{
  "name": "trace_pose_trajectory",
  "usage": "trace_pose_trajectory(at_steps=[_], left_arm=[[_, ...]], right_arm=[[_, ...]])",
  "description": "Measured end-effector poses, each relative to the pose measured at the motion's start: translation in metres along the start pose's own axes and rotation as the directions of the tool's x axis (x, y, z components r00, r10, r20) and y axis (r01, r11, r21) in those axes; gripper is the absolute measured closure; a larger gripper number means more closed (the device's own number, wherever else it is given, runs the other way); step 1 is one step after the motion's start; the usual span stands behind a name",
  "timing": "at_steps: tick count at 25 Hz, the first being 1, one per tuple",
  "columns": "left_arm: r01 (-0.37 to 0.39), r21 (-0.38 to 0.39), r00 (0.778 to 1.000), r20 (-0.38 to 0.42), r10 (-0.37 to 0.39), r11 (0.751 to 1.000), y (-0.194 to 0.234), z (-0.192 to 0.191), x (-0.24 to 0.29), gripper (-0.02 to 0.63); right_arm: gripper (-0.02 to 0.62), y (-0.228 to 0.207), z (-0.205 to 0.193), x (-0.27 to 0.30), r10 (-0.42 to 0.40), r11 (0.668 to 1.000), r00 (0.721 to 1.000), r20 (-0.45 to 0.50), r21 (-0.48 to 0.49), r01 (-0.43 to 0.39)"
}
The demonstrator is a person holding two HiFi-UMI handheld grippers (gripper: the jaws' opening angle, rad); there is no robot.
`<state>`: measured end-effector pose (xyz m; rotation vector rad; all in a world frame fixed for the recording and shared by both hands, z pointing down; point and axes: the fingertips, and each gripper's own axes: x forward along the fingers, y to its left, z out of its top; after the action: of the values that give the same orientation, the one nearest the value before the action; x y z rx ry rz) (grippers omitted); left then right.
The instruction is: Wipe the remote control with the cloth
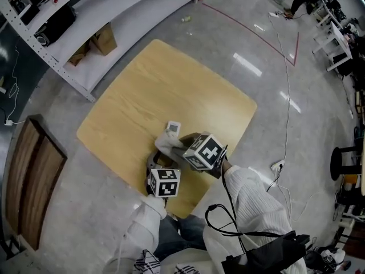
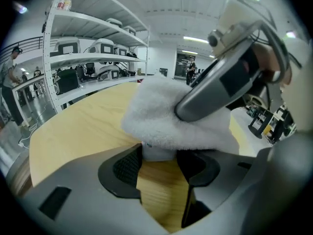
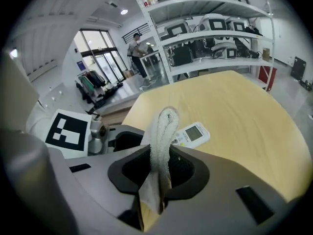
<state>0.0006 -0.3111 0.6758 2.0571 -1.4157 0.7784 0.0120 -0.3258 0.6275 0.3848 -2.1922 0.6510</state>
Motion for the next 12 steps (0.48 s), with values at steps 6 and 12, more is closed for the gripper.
trace_pose_trajectory(at_steps=[6,12], left_arm=[[0.002,-0.002,1.0,-0.001,-0.002,1.0,-0.004,0.001,-0.006,0.379],[0.0,0.002,1.0,0.001,0.0,1.0,-0.003,0.0,-0.009,0.379]], right_arm=[[0.506,-0.022,0.005,-0.006,-0.087,0.992,0.996,-0.03,0.092,0.089],[0.506,-0.041,0.008,-0.015,-0.181,0.971,0.983,-0.004,0.156,0.18]])
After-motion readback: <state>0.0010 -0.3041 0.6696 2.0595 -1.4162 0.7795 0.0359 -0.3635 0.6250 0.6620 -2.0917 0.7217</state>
